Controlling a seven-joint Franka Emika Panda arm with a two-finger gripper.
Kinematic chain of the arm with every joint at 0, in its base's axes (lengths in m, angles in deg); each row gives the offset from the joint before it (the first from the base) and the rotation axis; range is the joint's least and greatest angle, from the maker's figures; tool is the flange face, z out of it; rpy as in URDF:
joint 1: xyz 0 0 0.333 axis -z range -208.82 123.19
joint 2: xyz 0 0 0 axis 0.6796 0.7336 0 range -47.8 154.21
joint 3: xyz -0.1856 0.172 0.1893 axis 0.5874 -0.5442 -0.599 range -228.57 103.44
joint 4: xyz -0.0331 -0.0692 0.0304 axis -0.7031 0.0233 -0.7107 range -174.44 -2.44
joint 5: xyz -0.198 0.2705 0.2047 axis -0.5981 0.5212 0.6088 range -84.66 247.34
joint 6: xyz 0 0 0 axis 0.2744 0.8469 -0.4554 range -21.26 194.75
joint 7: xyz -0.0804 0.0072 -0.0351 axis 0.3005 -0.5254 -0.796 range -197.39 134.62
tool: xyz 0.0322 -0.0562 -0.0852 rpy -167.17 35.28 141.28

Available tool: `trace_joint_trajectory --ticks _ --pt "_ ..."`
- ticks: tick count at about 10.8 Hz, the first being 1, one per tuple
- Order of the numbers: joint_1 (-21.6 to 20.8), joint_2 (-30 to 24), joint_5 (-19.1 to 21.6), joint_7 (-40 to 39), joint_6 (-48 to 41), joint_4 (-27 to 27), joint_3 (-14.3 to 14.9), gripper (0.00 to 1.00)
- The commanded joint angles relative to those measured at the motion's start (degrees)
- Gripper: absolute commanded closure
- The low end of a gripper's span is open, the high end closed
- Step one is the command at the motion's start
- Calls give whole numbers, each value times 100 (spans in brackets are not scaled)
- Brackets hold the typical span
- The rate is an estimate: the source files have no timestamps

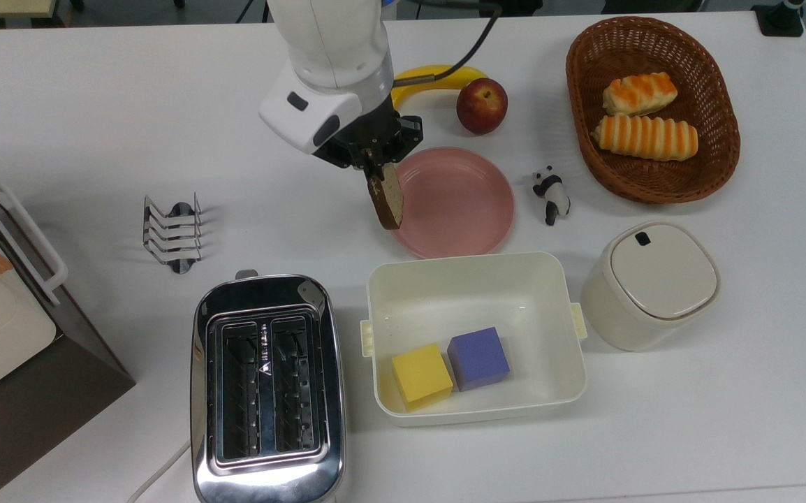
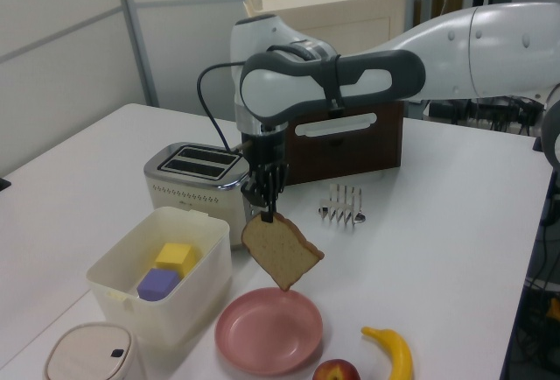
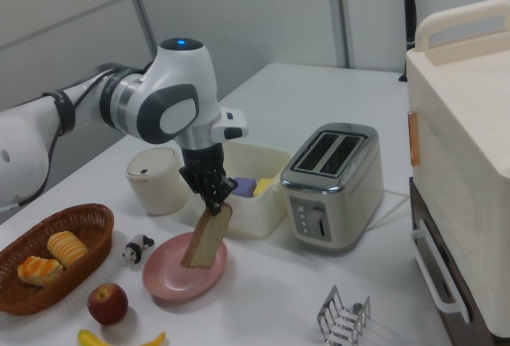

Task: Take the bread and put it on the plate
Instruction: 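Carry the hanging bread slice over to the pink plate, then lower the bread slice down onto the pink plate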

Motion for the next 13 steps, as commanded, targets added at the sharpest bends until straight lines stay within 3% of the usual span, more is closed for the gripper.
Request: trace_joint_trajectory --ticks 1,10,13 --pt "-176 -31 -96 -129 -105 -175 38 100" --pt "-616 224 18 -102 -70 -175 20 100" --pt "-633 224 325 -120 -70 -175 -85 100"
